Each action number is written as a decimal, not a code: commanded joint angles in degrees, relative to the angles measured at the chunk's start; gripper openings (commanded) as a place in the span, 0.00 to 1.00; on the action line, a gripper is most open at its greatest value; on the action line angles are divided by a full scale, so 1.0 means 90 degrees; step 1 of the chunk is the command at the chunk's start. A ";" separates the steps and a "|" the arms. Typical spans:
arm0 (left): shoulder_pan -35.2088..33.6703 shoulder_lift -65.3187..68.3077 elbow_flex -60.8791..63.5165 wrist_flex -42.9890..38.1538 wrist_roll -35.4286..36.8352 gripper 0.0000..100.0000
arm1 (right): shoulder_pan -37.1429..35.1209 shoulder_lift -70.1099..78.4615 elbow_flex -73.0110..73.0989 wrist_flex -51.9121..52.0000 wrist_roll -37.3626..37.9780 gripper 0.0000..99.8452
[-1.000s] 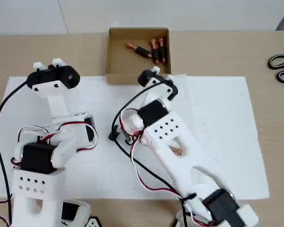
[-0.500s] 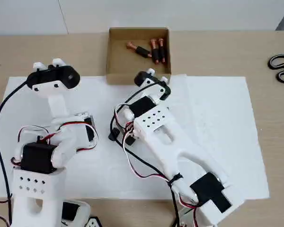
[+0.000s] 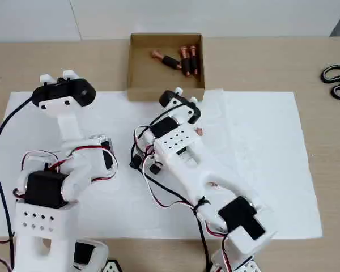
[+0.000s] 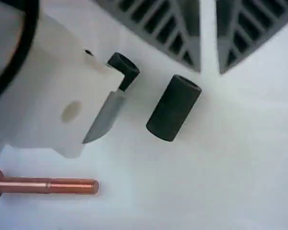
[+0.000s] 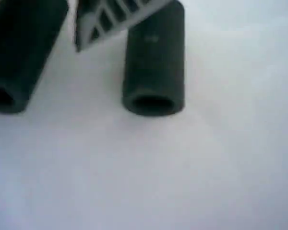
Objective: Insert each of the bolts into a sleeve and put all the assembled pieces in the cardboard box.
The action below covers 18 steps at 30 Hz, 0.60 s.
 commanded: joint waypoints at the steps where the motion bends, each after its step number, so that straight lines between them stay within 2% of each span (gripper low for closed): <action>1: -0.0039 -0.0049 -0.0054 -0.0039 0.0010 0.01 | 0.0044 0.0063 -0.0244 -0.0181 -0.0059 0.22; 16: -0.0020 -0.0049 -0.0054 -0.0039 0.0000 0.01 | -0.0200 0.0747 -0.0254 -0.0220 -0.0049 0.22; 18: -0.0020 -0.0049 -0.0054 -0.0039 0.0000 0.01 | -0.0181 0.0806 -0.0254 -0.0278 -0.0039 0.19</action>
